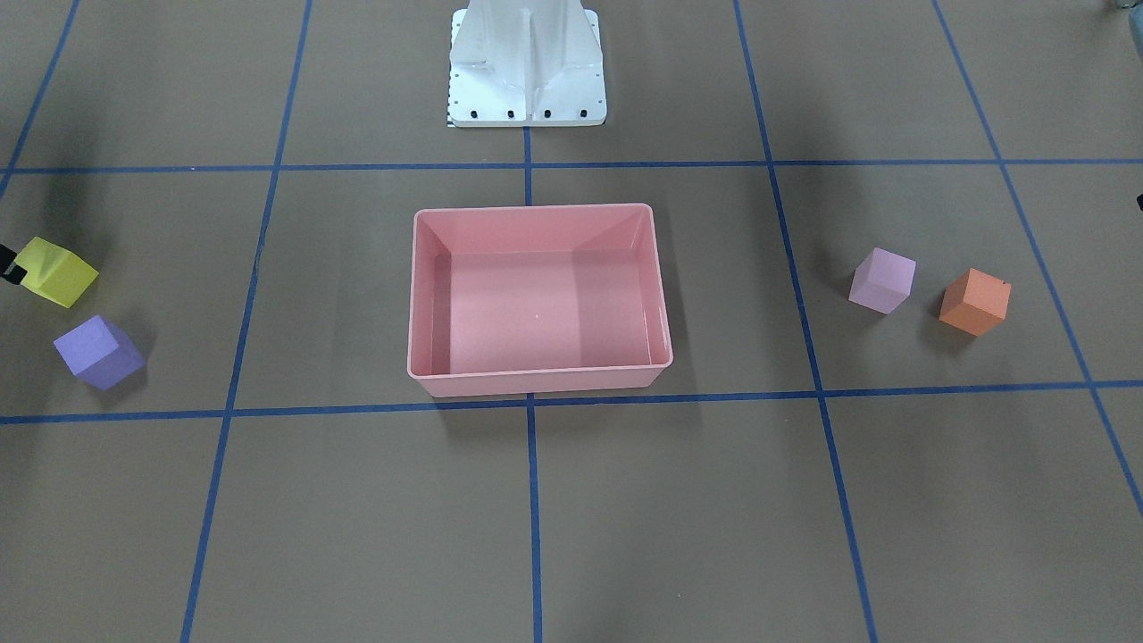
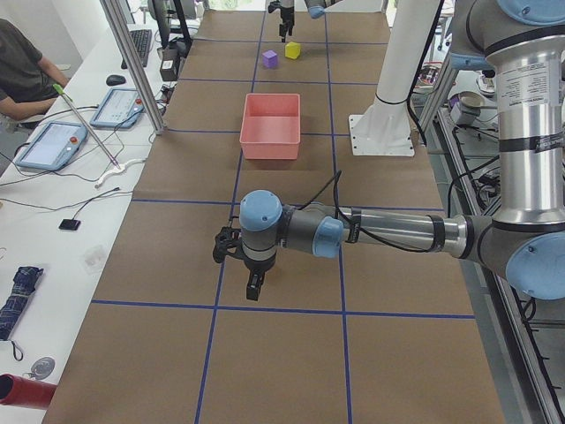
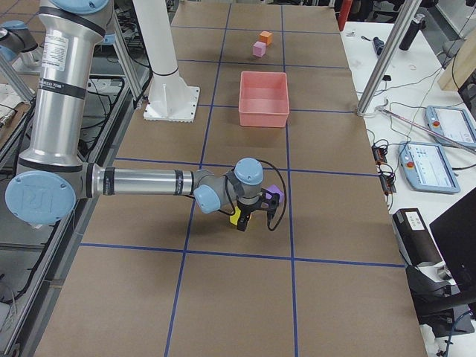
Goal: Place blocks into pink bin with both arms
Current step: 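Lower the right gripper onto the yellow cube and close it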
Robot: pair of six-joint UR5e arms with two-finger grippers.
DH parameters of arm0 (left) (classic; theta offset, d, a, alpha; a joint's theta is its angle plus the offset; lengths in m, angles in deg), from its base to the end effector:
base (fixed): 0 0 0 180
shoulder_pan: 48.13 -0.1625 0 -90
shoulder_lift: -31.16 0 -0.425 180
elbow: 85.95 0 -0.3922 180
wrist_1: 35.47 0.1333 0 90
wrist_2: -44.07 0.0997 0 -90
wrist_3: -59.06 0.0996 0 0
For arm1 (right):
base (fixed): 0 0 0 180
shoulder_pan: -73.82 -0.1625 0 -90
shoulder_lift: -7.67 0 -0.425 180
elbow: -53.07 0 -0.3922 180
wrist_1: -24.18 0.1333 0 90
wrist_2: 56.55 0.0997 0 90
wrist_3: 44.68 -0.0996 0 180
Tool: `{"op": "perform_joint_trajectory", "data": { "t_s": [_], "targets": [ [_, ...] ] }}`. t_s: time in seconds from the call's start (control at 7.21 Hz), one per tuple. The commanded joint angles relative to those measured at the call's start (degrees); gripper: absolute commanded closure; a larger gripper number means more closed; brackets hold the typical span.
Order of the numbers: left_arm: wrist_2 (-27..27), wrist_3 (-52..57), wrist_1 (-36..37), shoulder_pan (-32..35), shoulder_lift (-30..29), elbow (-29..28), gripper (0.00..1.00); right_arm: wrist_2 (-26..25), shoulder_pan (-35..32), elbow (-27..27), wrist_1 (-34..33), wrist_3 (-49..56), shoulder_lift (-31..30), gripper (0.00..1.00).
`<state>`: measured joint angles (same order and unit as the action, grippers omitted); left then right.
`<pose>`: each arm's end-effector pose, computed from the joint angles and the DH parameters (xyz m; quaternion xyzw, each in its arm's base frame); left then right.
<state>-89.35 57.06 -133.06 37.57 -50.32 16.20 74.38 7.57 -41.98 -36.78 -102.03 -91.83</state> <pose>-0.0316 -0.4439 0.6095 0.0705 0.3726 0.0547 0.9237 -0.1161 -0.4327 0.6390 -0.0705 -0.3893 0.1933 0.8978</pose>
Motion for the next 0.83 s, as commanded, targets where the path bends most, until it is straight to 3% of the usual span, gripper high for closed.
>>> {"op": "perform_joint_trajectory", "data": {
  "t_s": [0.0,0.42,0.55,0.69],
  "targets": [
    [0.0,0.1,-0.4,0.1,0.0,0.2,0.00,0.1,1.1,0.6,0.2,-3.0,0.7,0.01],
    [0.0,-0.2,-2.1,0.2,0.5,0.2,0.00,0.2,3.9,0.8,0.2,-3.1,0.7,0.01],
    [0.0,-0.2,-2.1,0.2,0.5,0.3,0.00,-0.7,6.1,0.8,0.2,-2.5,0.6,0.05],
    [-0.1,-0.2,-2.1,0.2,0.6,0.5,0.00,-1.5,6.7,0.8,0.2,-2.2,0.2,0.16]
  ]
}}
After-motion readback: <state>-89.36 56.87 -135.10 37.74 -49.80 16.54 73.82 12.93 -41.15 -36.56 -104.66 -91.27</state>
